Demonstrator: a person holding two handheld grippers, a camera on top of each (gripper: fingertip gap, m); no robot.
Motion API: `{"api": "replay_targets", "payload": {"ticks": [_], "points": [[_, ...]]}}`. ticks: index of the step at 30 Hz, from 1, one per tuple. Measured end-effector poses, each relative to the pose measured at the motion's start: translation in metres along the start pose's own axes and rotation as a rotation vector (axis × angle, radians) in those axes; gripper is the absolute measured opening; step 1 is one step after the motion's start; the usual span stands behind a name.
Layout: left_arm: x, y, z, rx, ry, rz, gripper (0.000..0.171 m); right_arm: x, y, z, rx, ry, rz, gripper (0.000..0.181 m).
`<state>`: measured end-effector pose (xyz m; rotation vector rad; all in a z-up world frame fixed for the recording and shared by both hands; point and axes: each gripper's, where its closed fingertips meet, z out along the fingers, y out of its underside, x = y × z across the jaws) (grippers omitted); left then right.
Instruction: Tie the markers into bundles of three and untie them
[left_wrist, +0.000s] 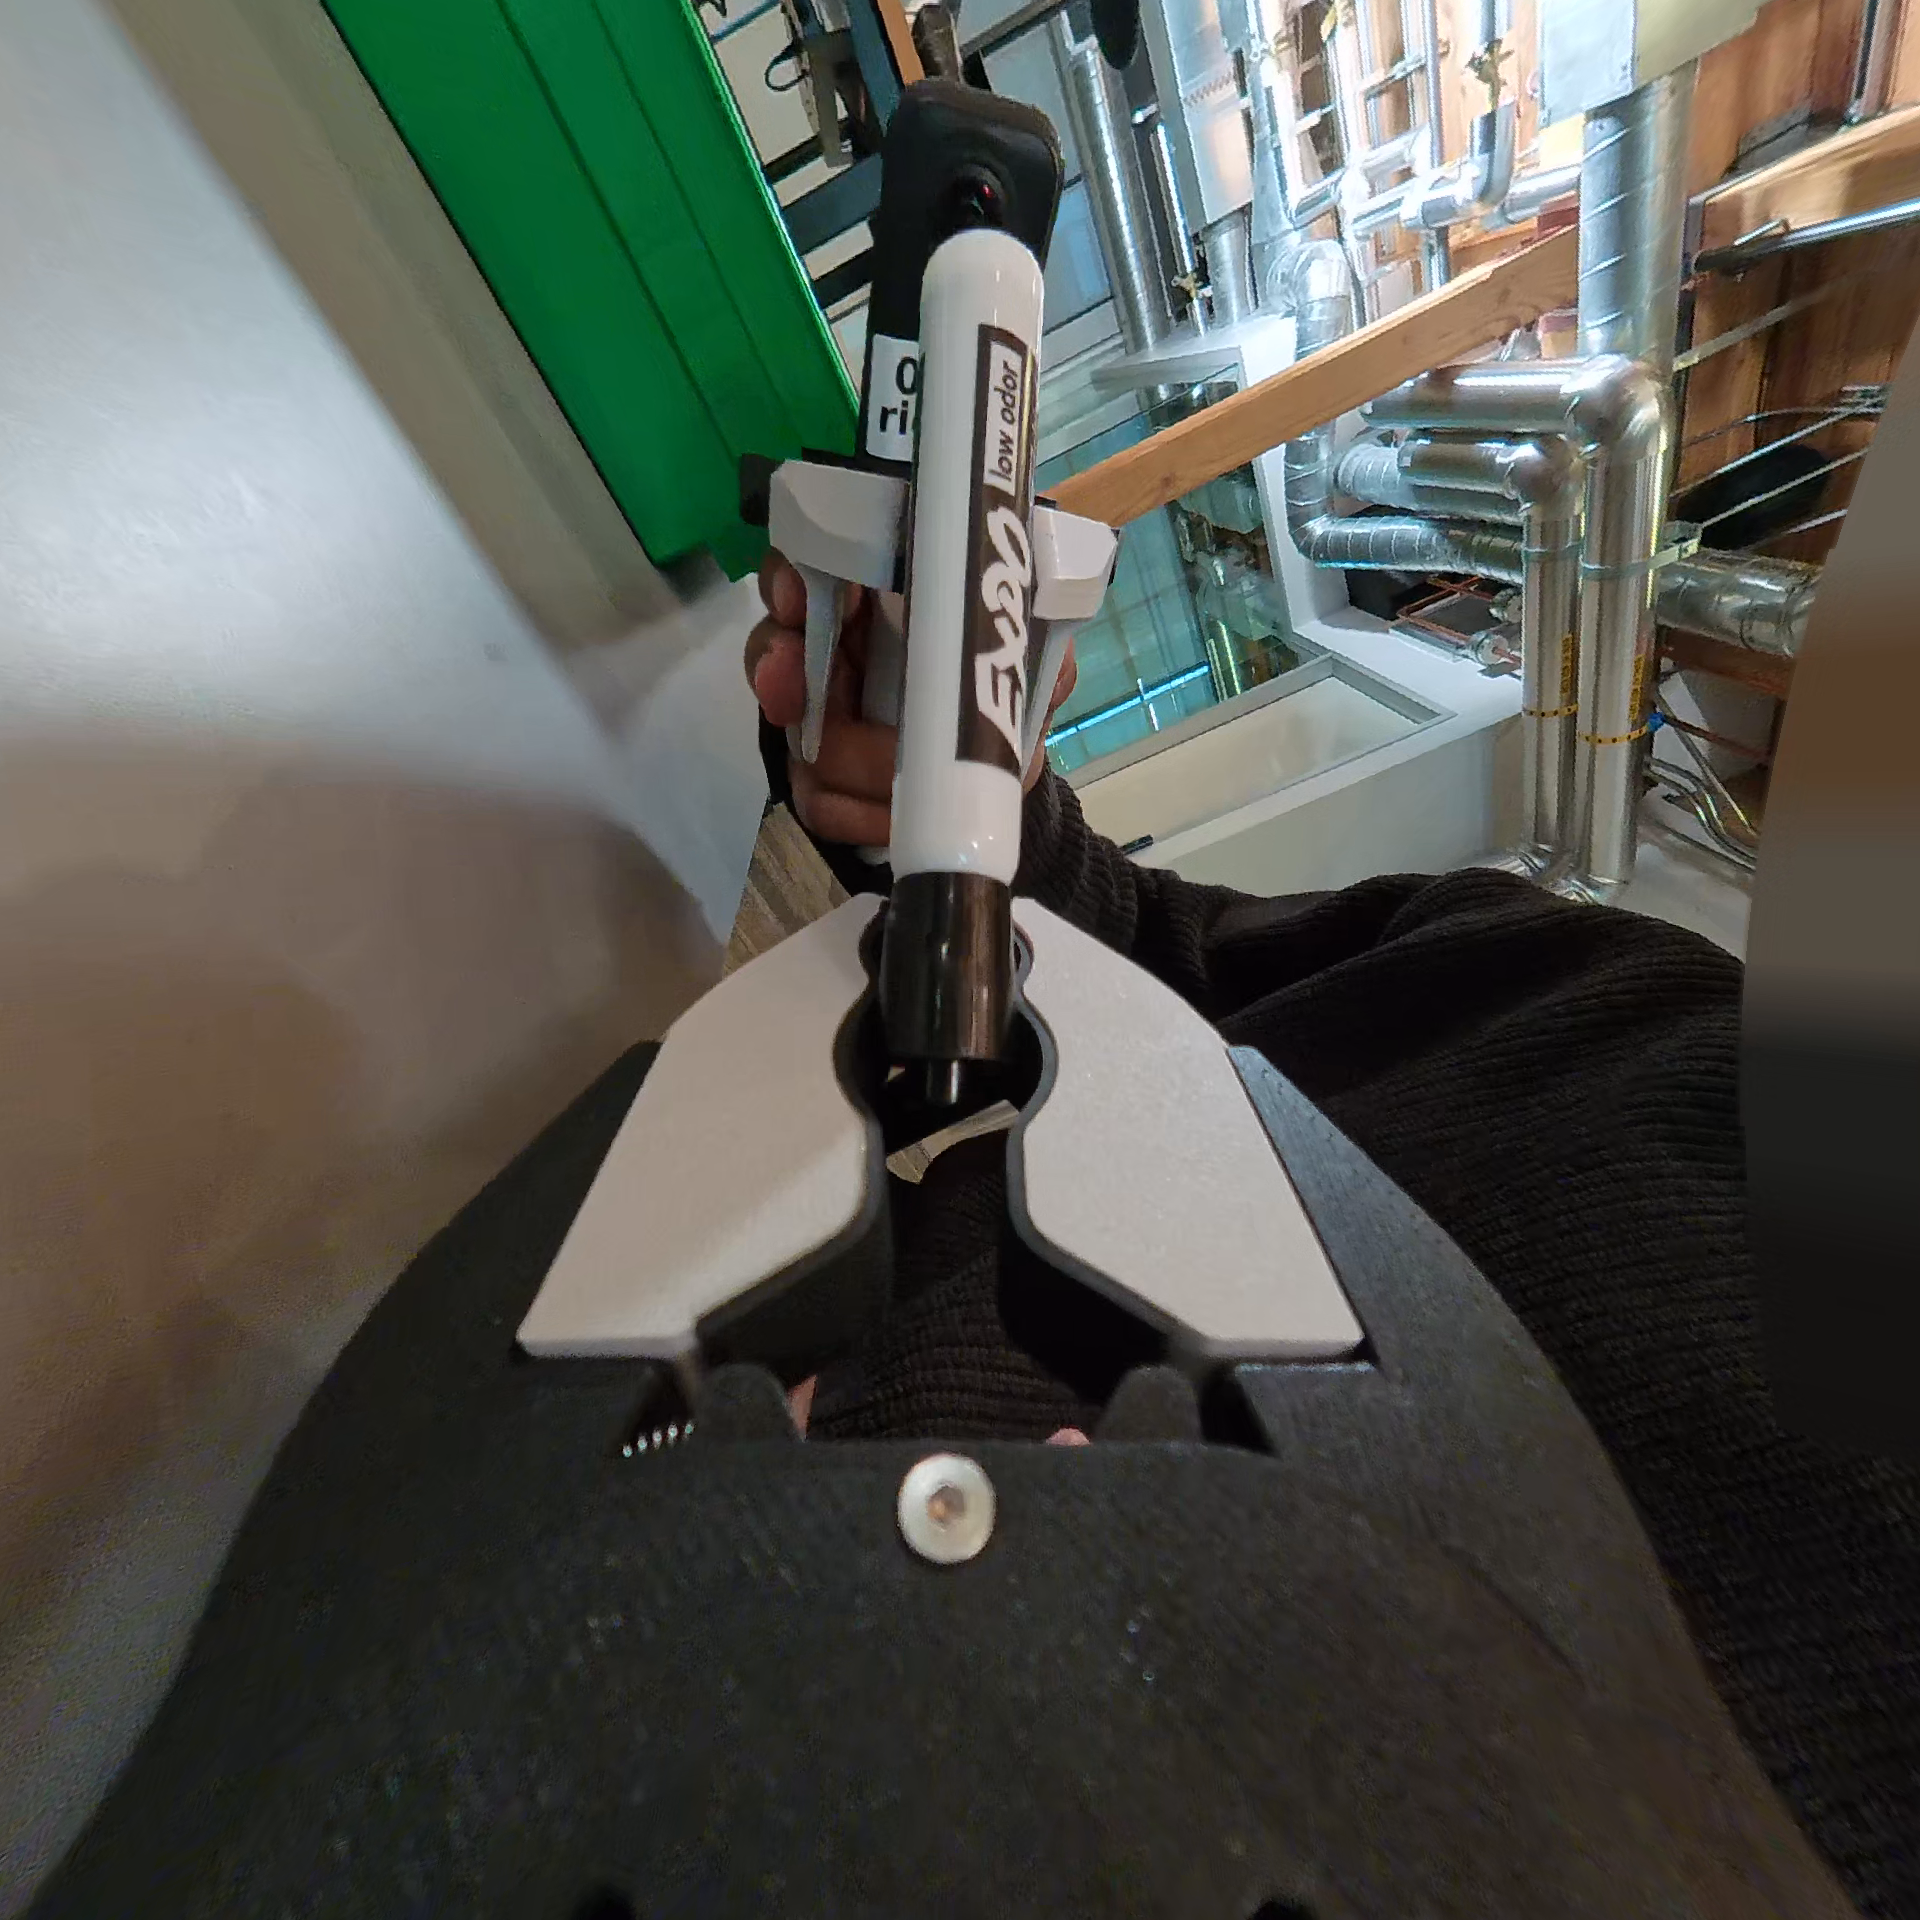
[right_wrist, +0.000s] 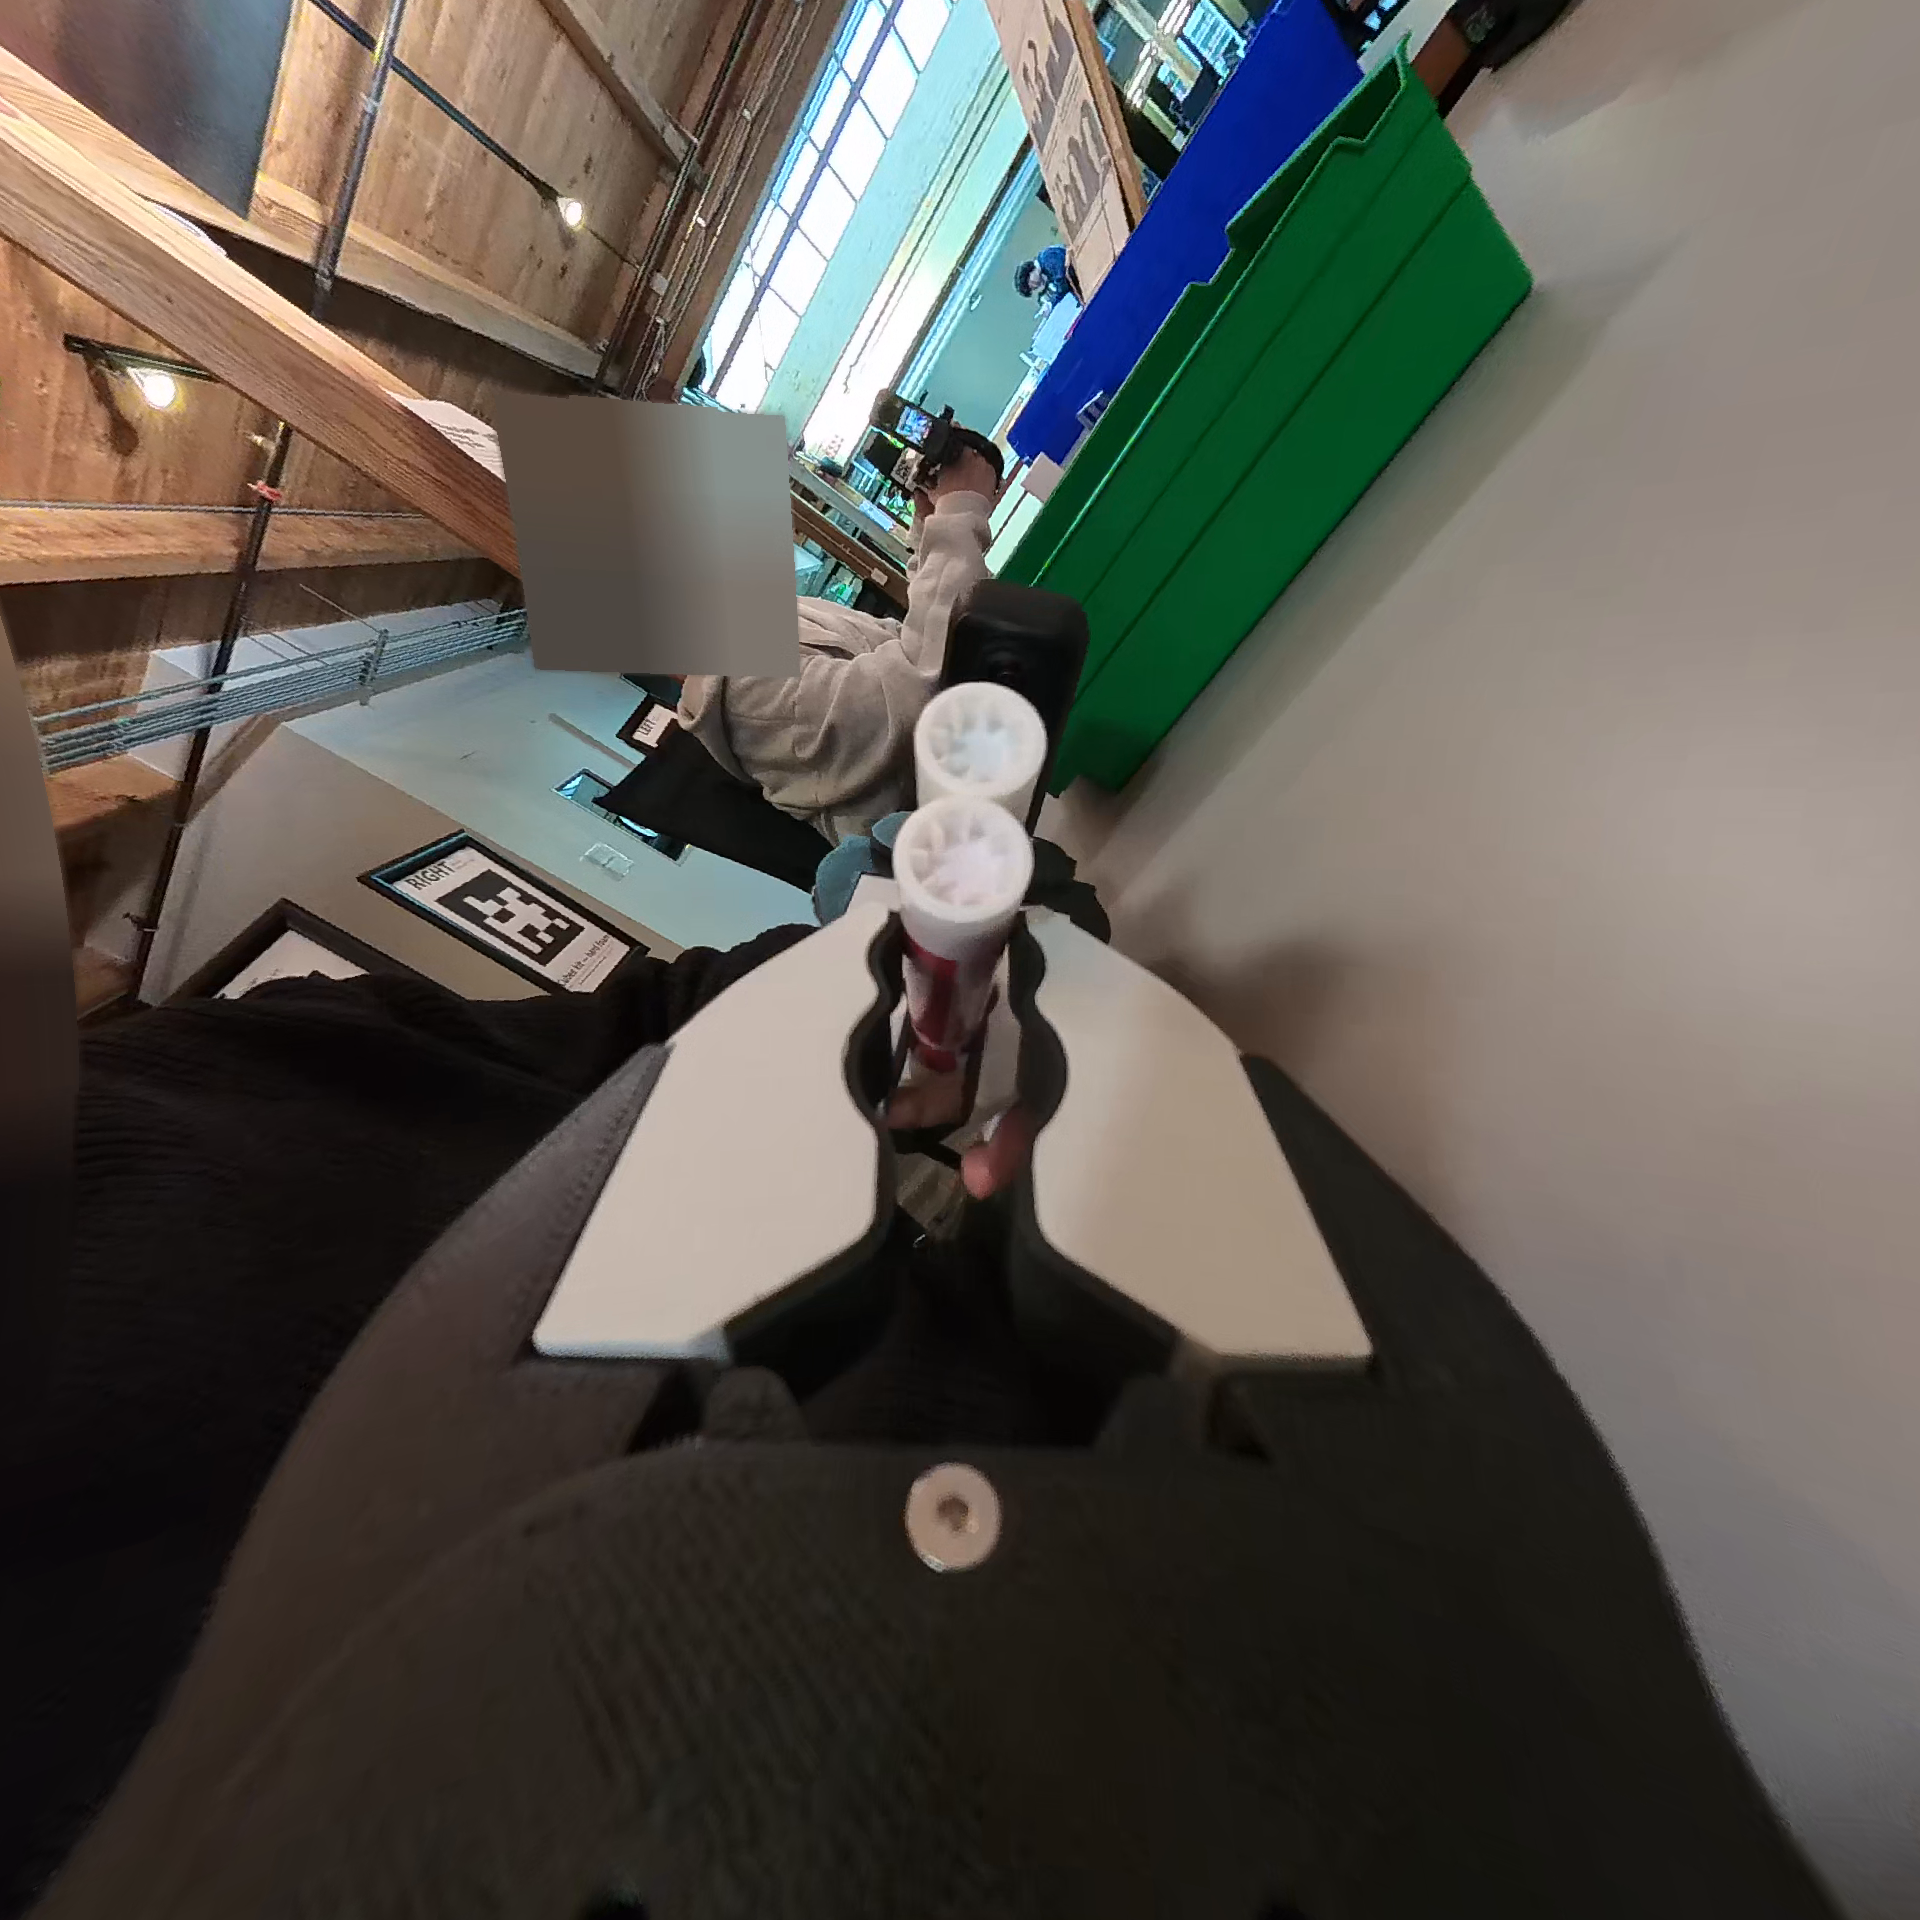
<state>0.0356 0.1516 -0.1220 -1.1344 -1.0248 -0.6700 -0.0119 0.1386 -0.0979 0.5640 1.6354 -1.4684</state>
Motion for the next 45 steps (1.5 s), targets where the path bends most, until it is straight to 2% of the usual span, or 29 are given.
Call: {"api": "replay_targets", "payload": {"ticks": [9,18,25,31,35,38,40,43,45], "points": [[-0.007,-0.016,-0.009,0.095,-0.035,-0.012,0.019,0.007,-0.004,-0.005,0.001,0.056,0.002,0.02],[-0.013,-0.025,-0.017,0.132,-0.066,0.005,0.02,0.013,-0.008,-0.011,0.011,0.08,0.019,0.019],[-0.018,-0.034,-0.028,0.175,-0.123,0.04,0.019,0.018,-0.031,-0.032,0.109,0.131,-0.002,0.019],[-0.021,-0.033,-0.027,0.163,-0.155,0.073,0.018,-0.012,-0.064,-0.05,0.205,0.2,-0.162,0.019],[-0.021,-0.029,-0.024,0.129,-0.185,0.122,0.018,-0.036,-0.106,-0.099,0.319,0.366,-0.339,0.019],[-0.021,-0.026,-0.022,0.113,-0.192,0.133,0.018,-0.041,-0.139,-0.168,0.43,0.607,-0.448,0.019],[-0.021,-0.026,-0.021,0.111,-0.188,0.129,0.018,-0.035,-0.152,-0.223,0.508,0.782,-0.456,0.019],[-0.022,-0.026,-0.02,0.114,-0.182,0.117,0.018,-0.003,-0.149,-0.293,0.546,1.015,-0.37,0.019],[-0.022,-0.026,-0.02,0.113,-0.181,0.114,0.018,0.026,-0.134,-0.316,0.515,1.068,-0.261,0.019]]}}
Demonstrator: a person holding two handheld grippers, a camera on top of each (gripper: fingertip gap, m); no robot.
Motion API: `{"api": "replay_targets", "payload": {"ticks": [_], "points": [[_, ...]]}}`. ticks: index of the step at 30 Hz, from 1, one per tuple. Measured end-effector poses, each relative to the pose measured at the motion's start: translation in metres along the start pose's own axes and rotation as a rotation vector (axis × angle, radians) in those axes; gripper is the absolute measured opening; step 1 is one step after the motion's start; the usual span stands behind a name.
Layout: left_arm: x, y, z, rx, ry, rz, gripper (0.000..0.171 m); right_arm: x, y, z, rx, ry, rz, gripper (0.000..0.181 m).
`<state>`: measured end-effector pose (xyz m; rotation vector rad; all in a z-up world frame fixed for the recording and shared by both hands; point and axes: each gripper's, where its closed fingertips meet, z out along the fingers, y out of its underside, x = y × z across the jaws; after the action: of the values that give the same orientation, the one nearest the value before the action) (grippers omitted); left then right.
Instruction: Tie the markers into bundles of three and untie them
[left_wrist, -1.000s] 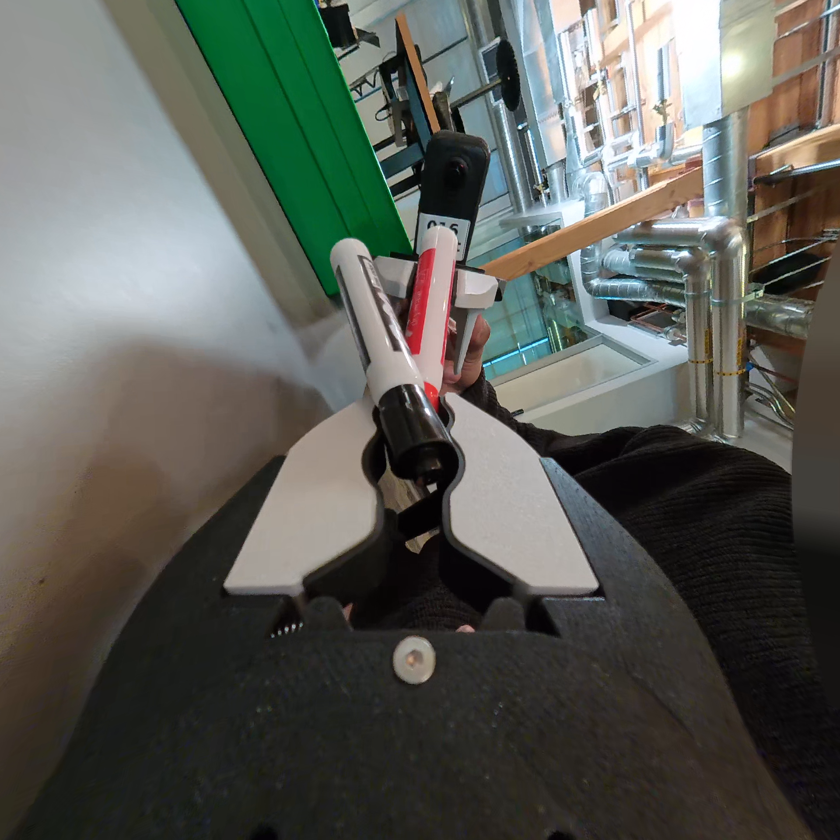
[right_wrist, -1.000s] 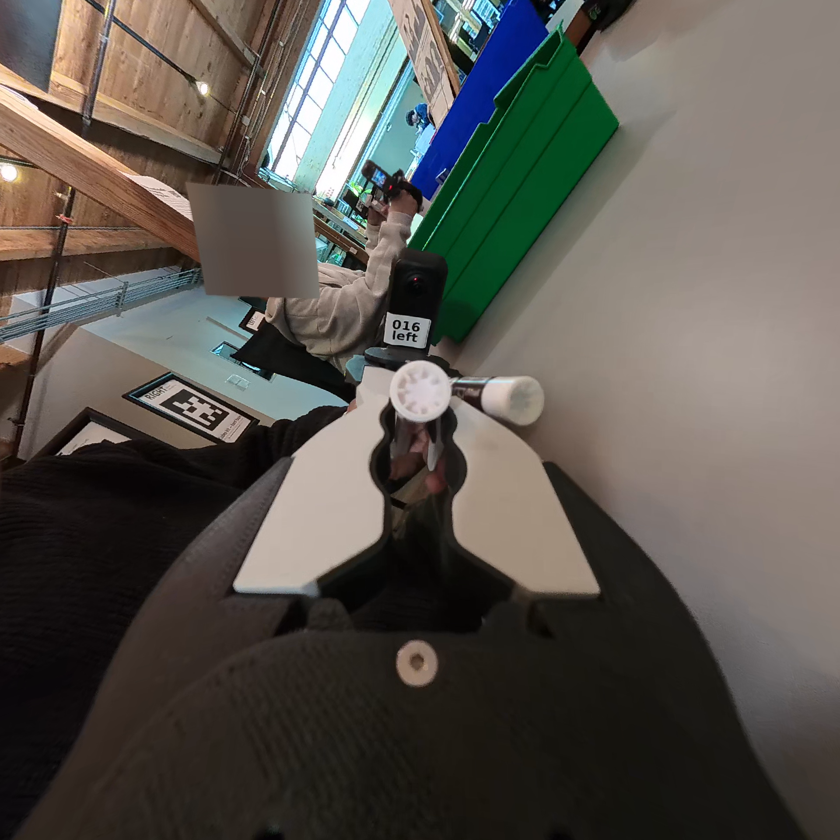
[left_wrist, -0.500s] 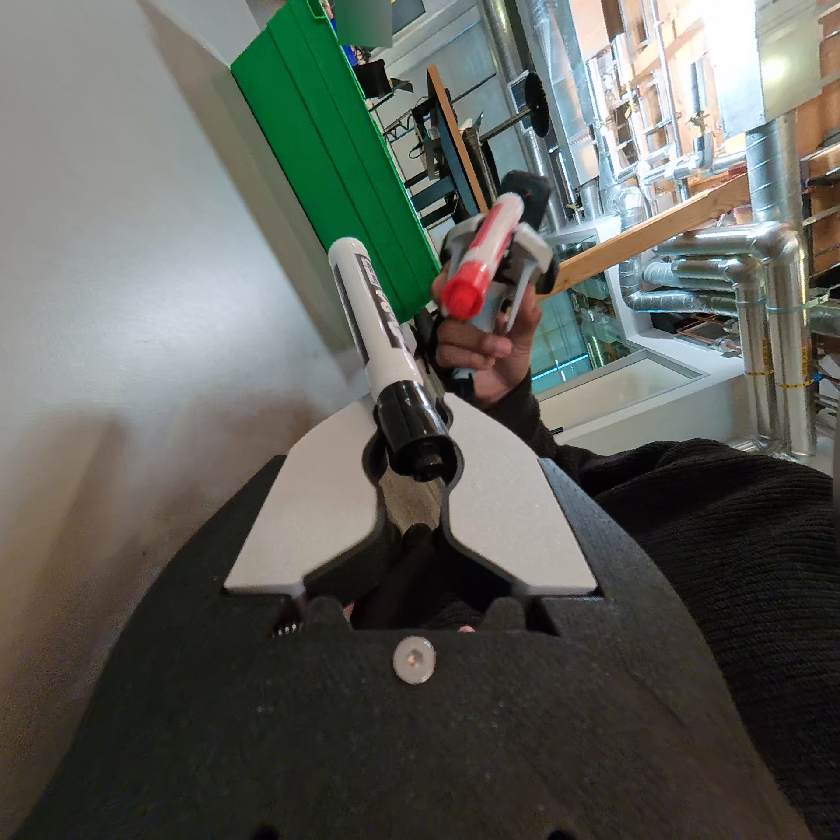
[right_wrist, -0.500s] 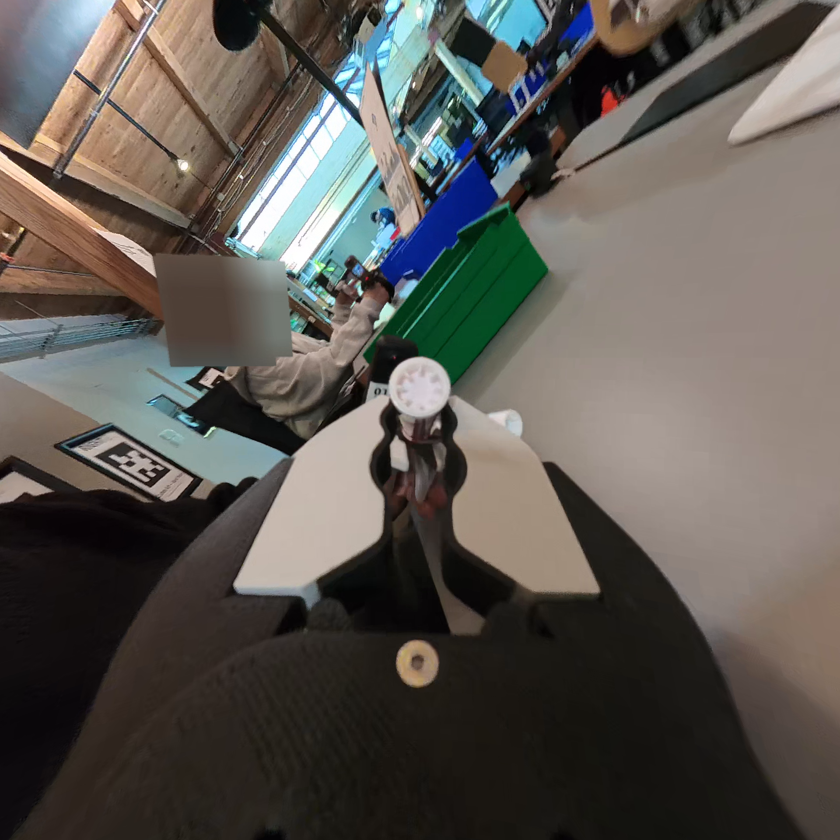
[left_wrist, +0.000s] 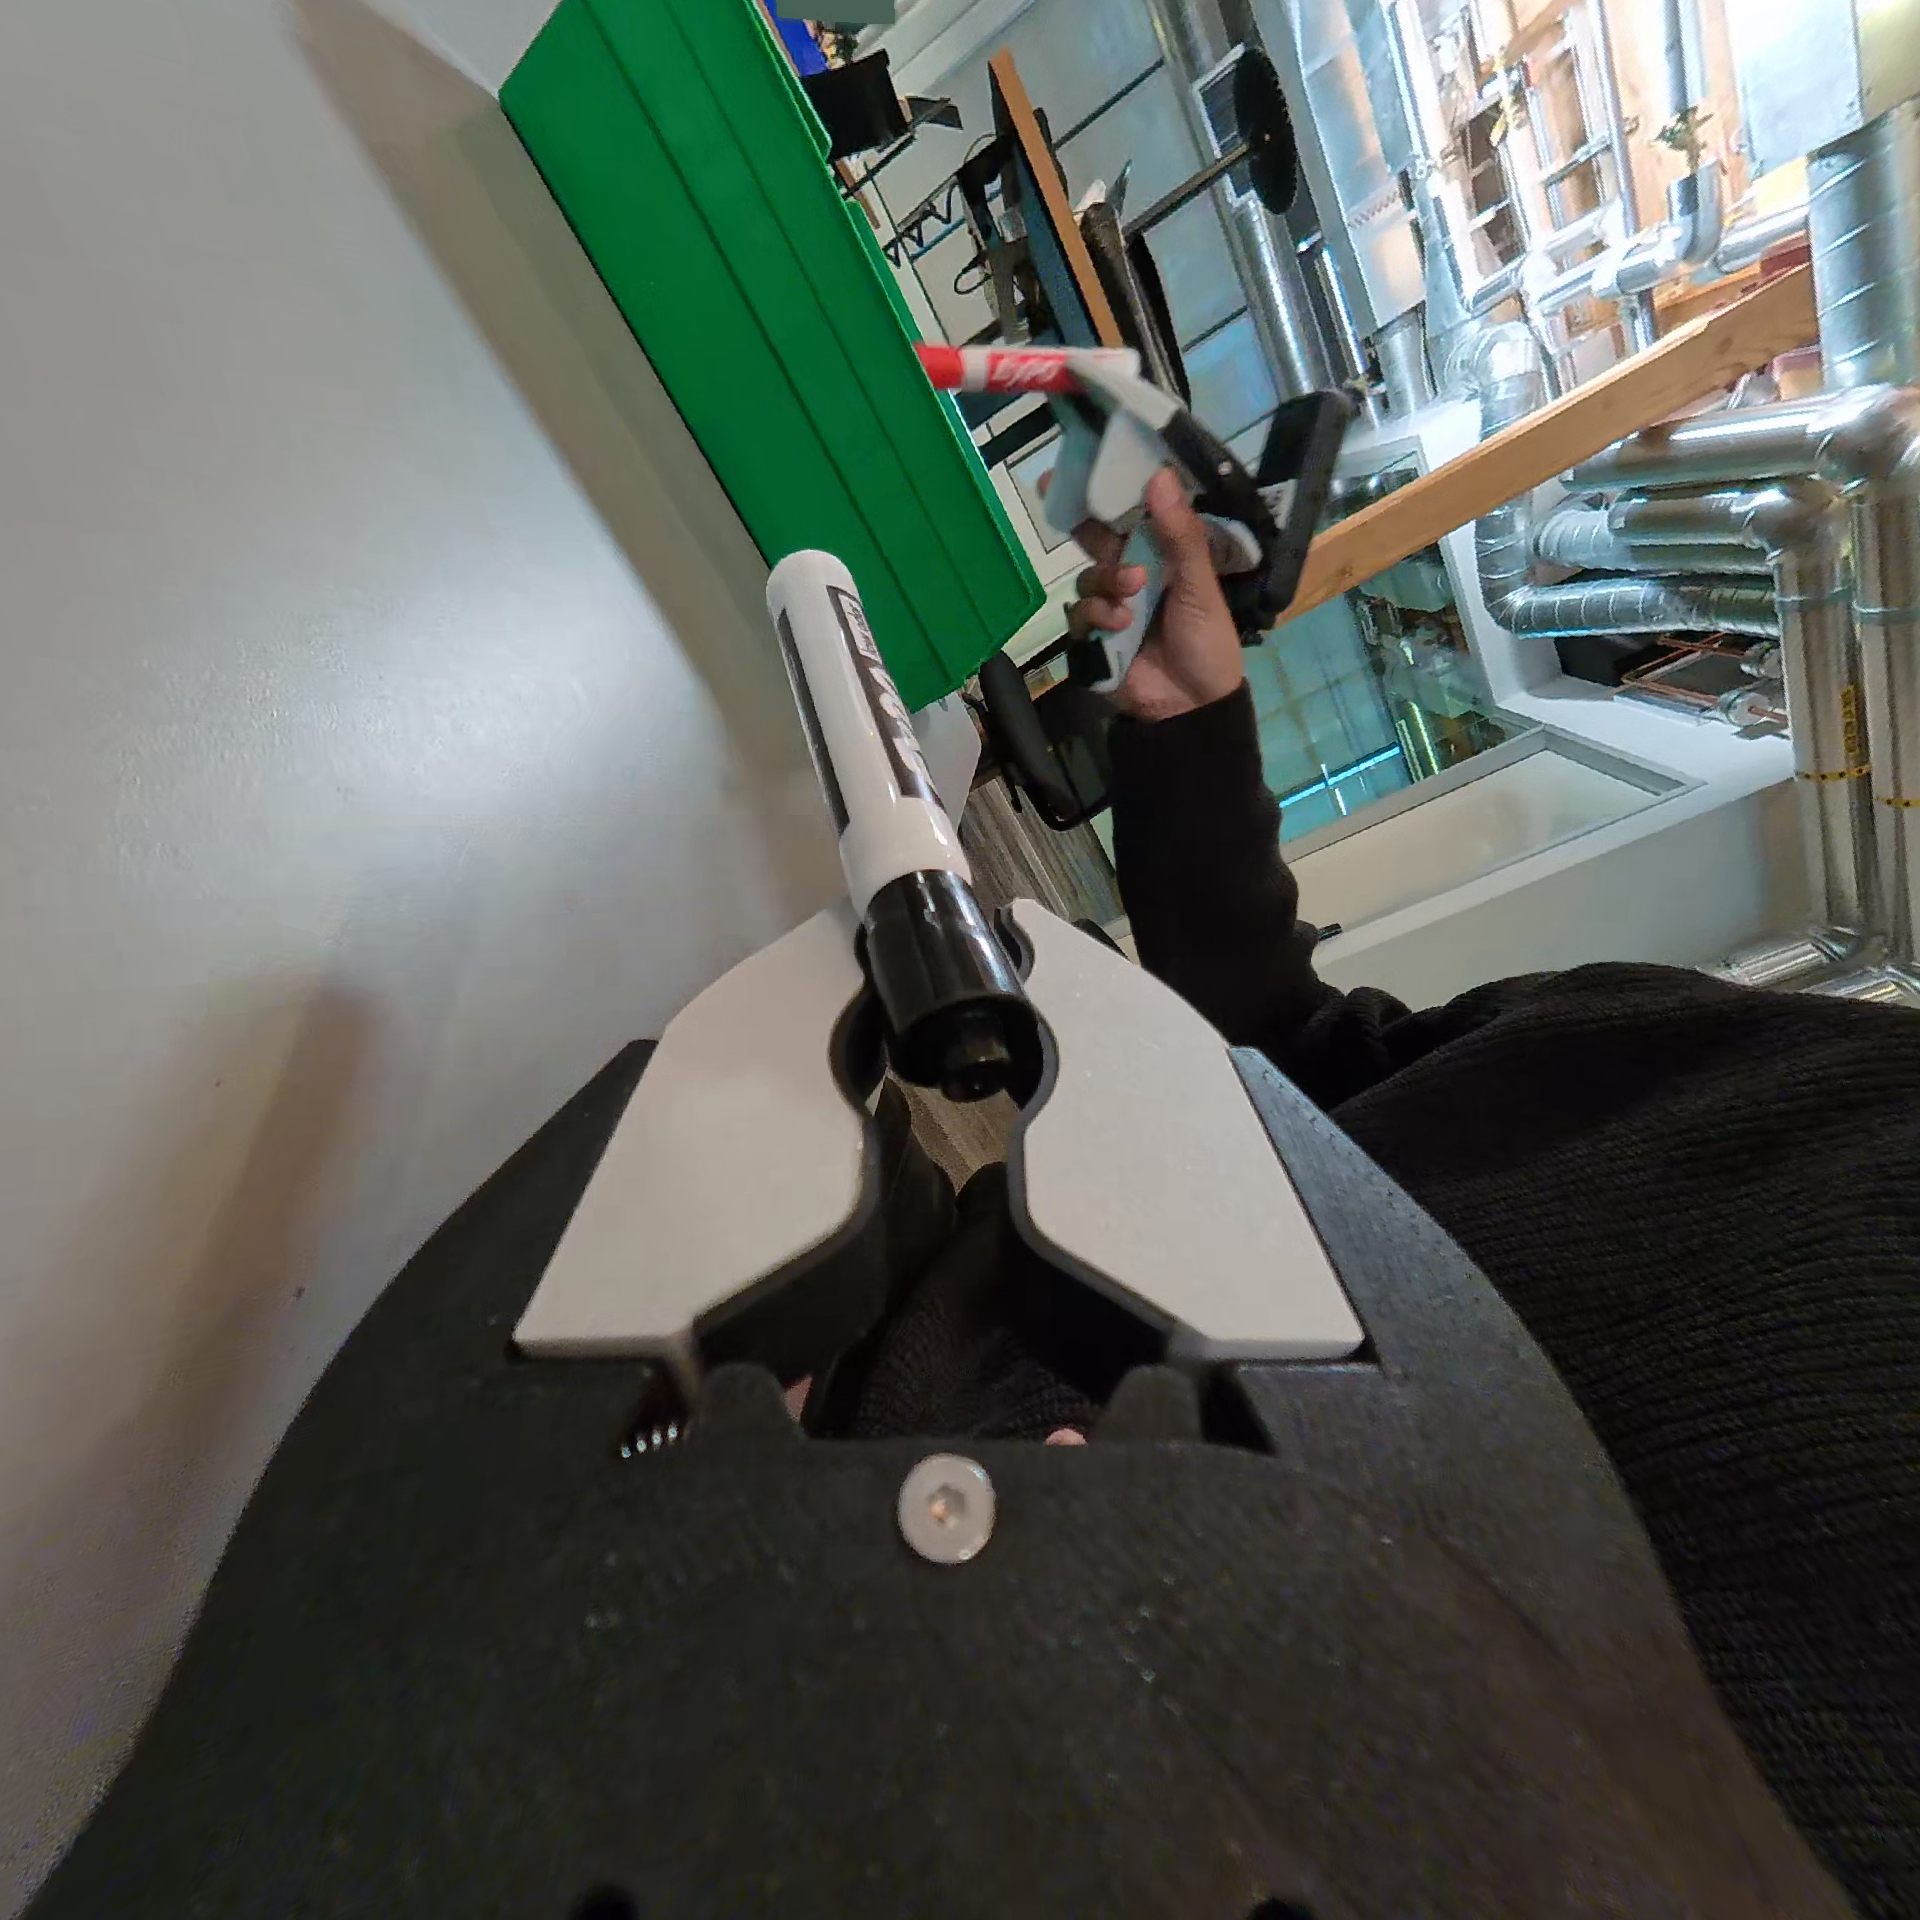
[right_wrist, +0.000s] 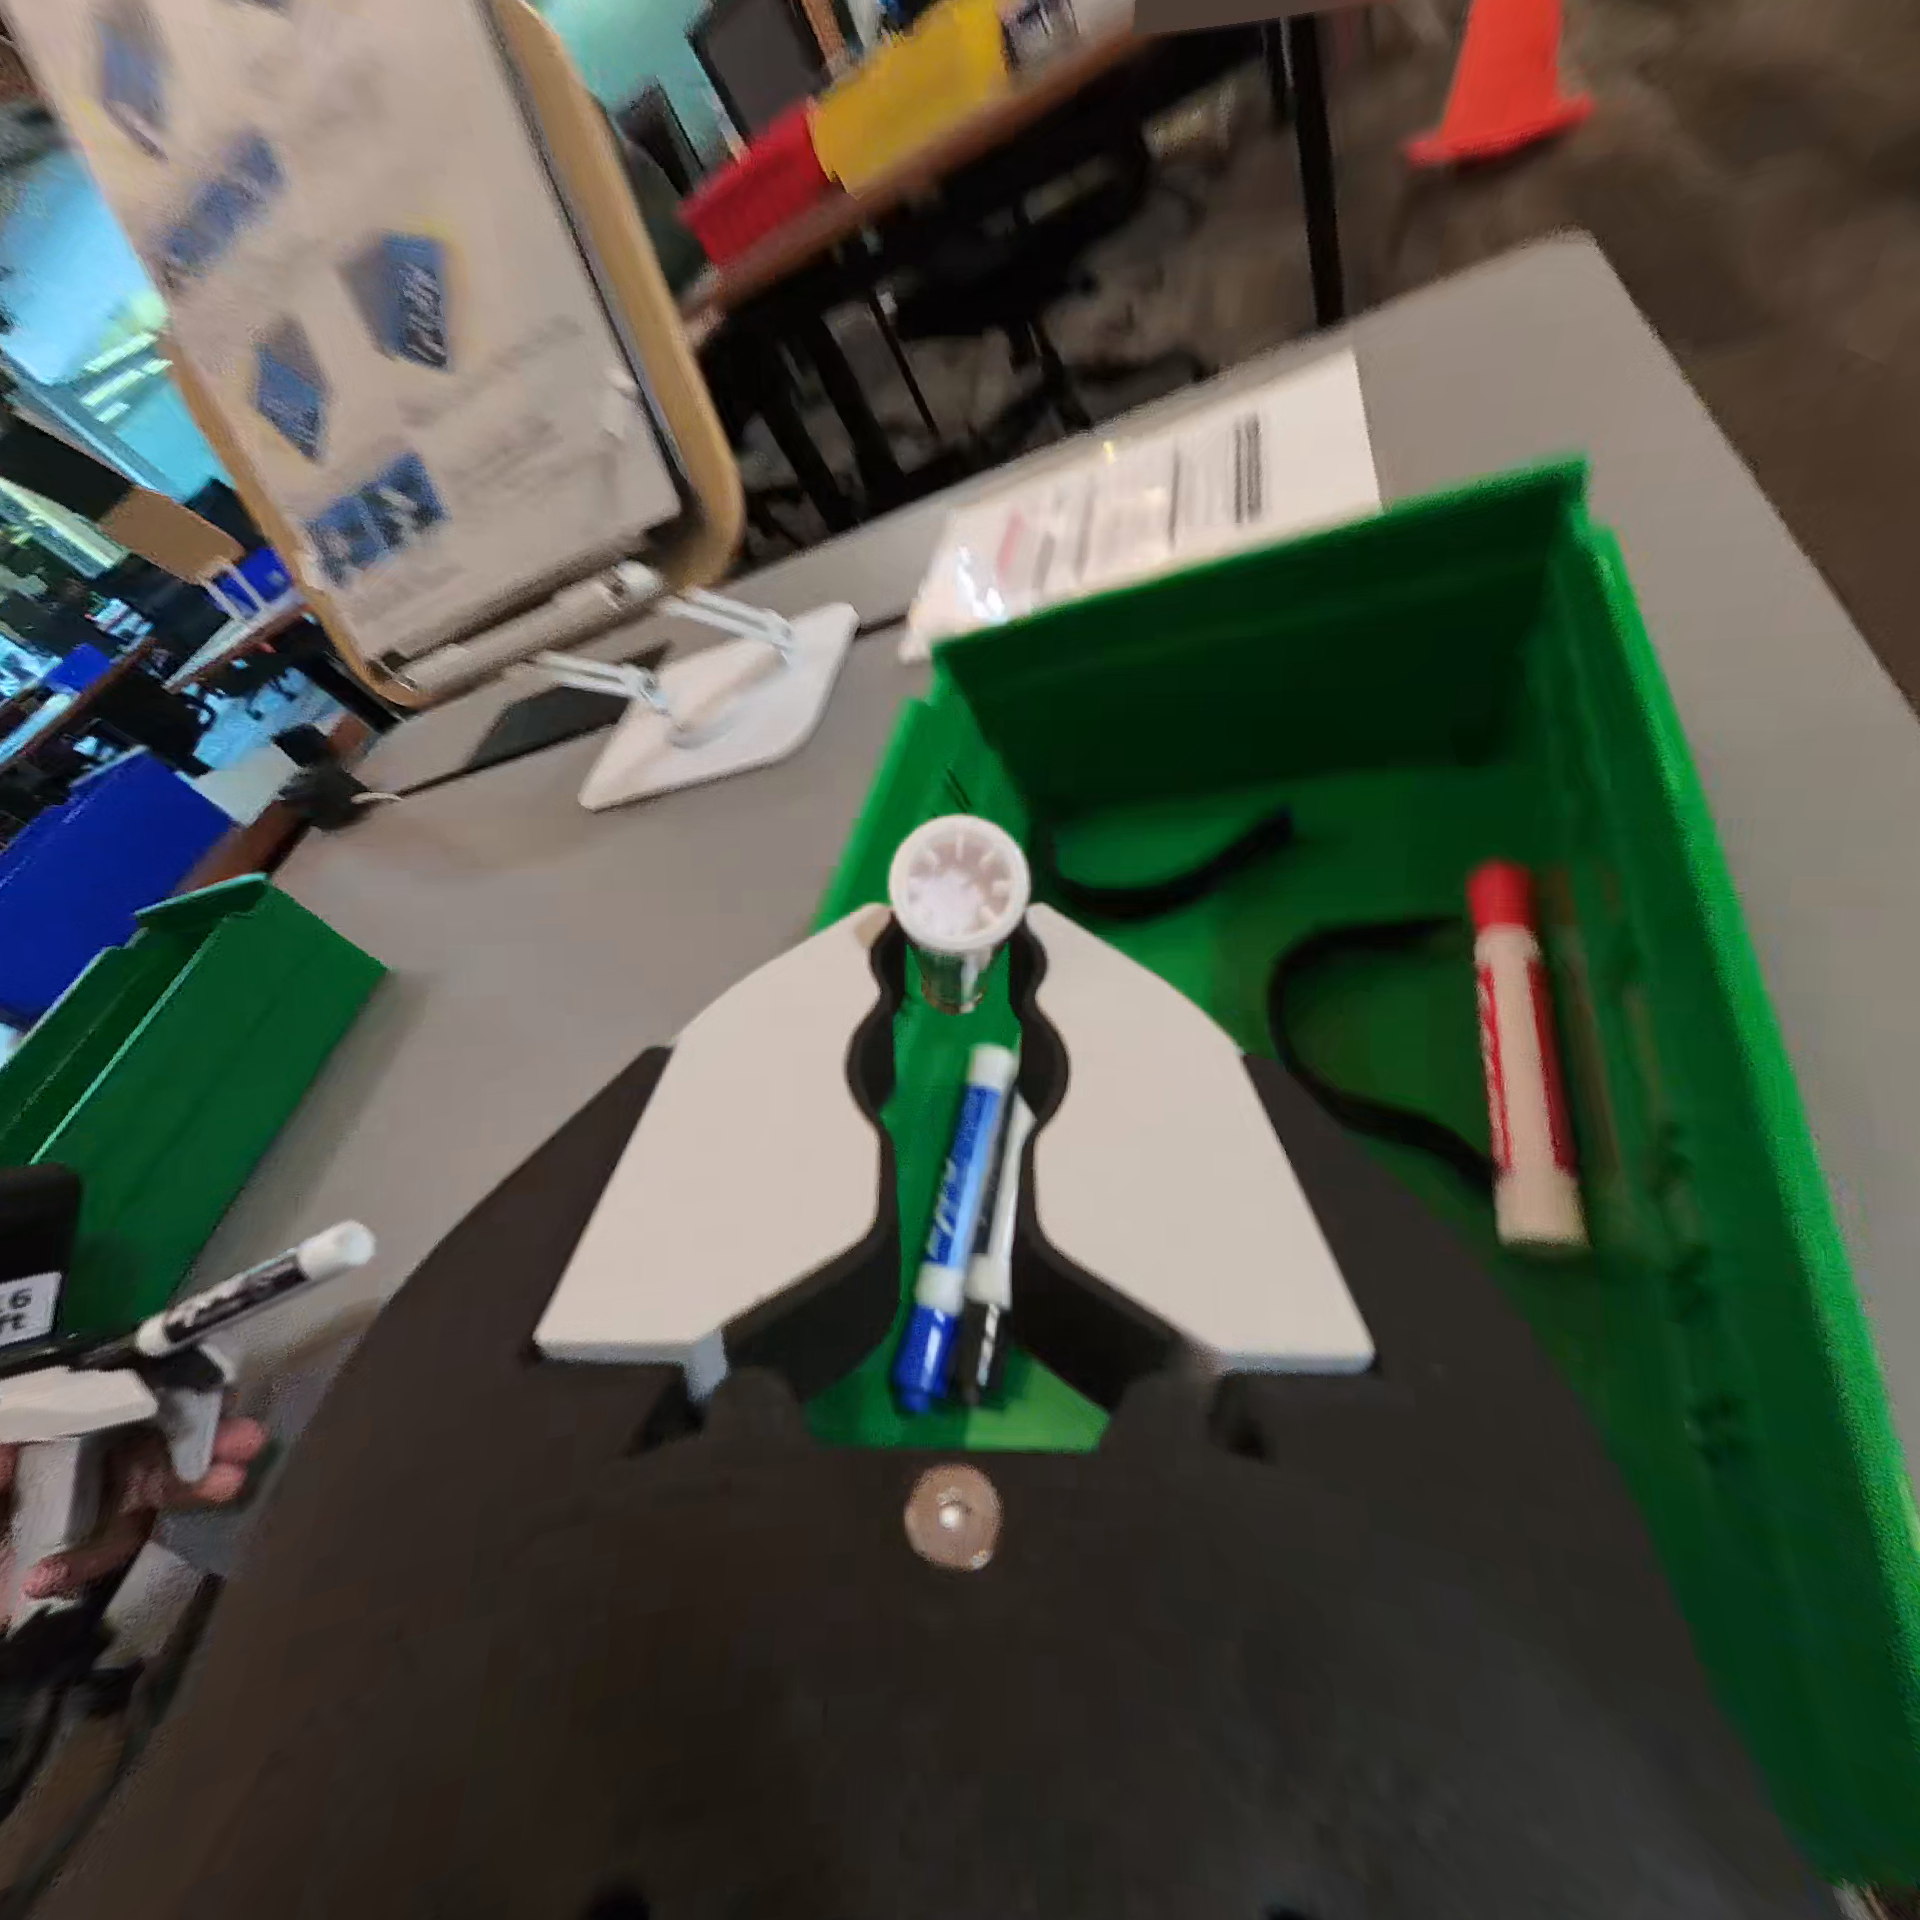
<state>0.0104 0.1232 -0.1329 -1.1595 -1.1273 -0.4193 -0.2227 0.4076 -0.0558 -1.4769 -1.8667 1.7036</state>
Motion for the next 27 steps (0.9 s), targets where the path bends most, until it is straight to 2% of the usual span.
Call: {"api": "replay_targets", "payload": {"ticks": [4,8,10,14,17,20,22,24,27], "points": [[0.001,0.001,0.002,-0.008,-0.001,0.01,0.018,0.029,0.034,0.013,-0.095,0.032,0.085,0.019],[0.003,0.004,0.005,-0.026,0.0,0.03,0.018,0.04,0.049,0.016,-0.142,0.063,0.09,0.02],[0.004,0.005,0.006,-0.033,0.006,0.03,0.018,0.043,0.049,0.014,-0.146,0.065,0.112,0.021],[0.005,0.005,0.006,-0.032,0.014,0.024,0.018,0.047,0.039,0.007,-0.111,0.095,0.106,0.042],[0.006,0.005,0.006,-0.033,0.018,0.026,0.018,0.036,0.025,0.001,-0.058,0.101,0.051,0.046],[0.007,0.006,0.007,-0.04,0.021,0.03,0.018,0.008,0.014,0.0,-0.032,0.092,-0.081,0.049],[0.008,0.007,0.008,-0.046,0.021,0.034,0.018,-0.024,0.01,0.002,-0.008,0.051,-0.191,0.05],[0.008,0.008,0.009,-0.052,0.024,0.038,0.018,-0.071,0.016,0.006,-0.013,-0.065,-0.305,0.05],[0.01,0.011,0.01,-0.063,0.033,0.044,0.018,-0.156,0.053,0.012,-0.075,-0.327,-0.469,0.047]]}}
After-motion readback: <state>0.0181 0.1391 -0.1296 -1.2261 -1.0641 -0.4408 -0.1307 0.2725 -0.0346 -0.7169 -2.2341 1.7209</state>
